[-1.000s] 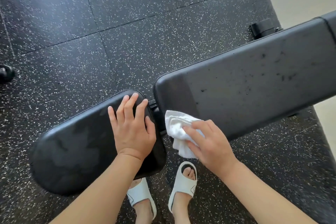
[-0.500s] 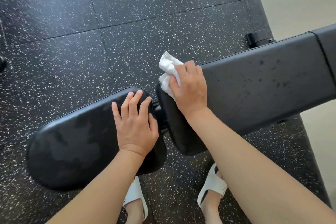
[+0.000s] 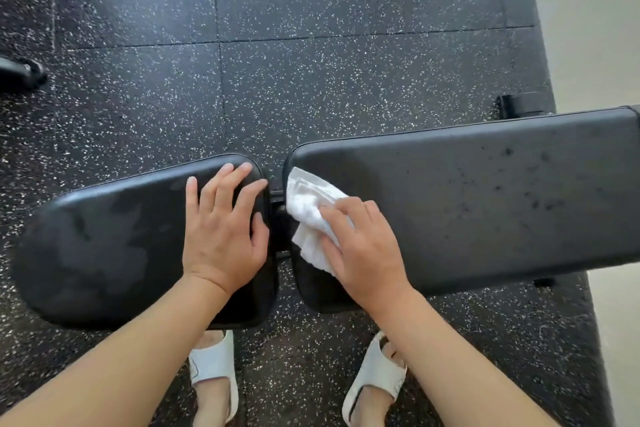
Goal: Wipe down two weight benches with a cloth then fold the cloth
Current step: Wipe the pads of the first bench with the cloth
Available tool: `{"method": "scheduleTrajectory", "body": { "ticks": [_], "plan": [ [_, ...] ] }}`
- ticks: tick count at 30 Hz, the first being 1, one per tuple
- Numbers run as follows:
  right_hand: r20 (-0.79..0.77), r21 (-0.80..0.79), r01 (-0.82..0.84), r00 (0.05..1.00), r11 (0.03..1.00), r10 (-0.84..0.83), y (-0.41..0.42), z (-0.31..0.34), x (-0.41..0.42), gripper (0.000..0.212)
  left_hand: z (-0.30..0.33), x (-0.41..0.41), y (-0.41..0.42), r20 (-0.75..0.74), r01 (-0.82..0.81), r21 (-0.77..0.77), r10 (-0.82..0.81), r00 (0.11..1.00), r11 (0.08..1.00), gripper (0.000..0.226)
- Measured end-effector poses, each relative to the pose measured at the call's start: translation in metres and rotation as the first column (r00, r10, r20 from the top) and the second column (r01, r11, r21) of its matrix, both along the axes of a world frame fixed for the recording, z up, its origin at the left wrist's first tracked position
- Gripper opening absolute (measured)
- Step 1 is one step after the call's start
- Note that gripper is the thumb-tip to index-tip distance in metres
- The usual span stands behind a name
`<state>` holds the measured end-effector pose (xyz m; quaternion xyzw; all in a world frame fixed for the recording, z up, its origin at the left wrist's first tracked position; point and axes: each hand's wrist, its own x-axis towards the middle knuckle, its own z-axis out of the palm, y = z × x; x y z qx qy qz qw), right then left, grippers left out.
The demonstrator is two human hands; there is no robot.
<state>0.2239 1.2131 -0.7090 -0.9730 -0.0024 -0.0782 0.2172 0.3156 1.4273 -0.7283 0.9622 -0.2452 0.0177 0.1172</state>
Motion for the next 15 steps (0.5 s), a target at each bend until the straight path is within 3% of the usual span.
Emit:
{"method": "scheduleTrajectory", "body": {
  "ticks": [4,8,12,15],
  "plan": [
    [0.111,-0.06,0.191,0.977,0.98,-0.183,-0.072,-0.002,0.028,0.022,0.0,0.0,-0.002,0.01,-0.008,0.017,0.007,1.0,1.0,0.048],
    [0.061,-0.031,0.406,0.913,0.913,-0.404,-0.07,-0.004,0.082,0.016,-0.001,0.001,-0.002,0.011,0.0,0.015,0.0,1.0,1.0,0.049],
    [0.032,-0.014,0.361,0.932,0.933,-0.36,-0.003,0.003,0.105,0.021,-0.002,0.001,-0.001,0.008,0.004,0.03,-0.004,1.0,1.0,0.05],
    [0.024,-0.008,0.146,0.989,0.989,-0.146,0.04,0.007,0.1,0.025,-0.003,0.001,-0.001,0.003,0.003,0.031,-0.003,1.0,1.0,0.051]
  ]
}}
